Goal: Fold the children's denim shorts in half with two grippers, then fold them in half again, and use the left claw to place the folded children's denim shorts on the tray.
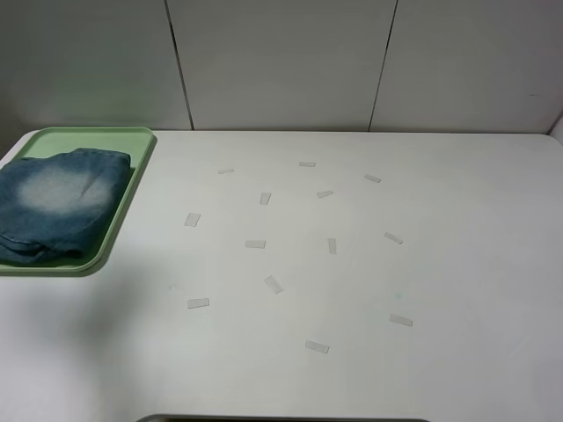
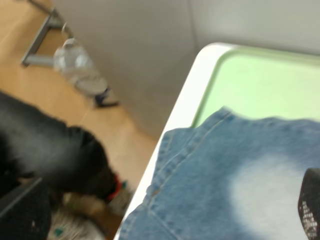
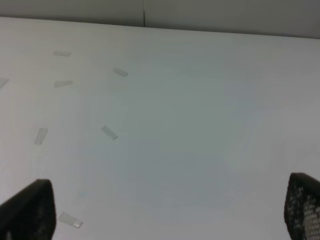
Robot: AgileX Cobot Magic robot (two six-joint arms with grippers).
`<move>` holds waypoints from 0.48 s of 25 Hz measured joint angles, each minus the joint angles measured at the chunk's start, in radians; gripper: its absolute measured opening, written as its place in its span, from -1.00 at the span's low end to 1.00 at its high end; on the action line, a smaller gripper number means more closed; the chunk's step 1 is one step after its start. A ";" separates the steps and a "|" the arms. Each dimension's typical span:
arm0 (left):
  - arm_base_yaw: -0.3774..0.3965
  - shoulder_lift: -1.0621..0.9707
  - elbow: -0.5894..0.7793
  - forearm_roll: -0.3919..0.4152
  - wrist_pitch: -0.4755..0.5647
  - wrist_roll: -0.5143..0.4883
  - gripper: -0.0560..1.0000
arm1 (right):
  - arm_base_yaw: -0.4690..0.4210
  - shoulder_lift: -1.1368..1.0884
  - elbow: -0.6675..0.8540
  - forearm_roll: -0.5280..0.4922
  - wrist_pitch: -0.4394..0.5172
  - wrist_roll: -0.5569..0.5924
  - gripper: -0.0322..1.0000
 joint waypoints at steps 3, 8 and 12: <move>0.000 -0.183 0.103 -0.037 -0.034 0.015 0.98 | 0.000 0.000 0.000 0.000 0.000 0.000 0.41; 0.000 -0.486 0.194 -0.115 0.010 0.069 0.98 | 0.000 0.000 0.000 0.000 0.000 0.000 0.41; 0.000 -0.690 0.199 -0.233 0.158 0.203 0.98 | 0.000 0.000 0.000 0.000 0.000 0.000 0.41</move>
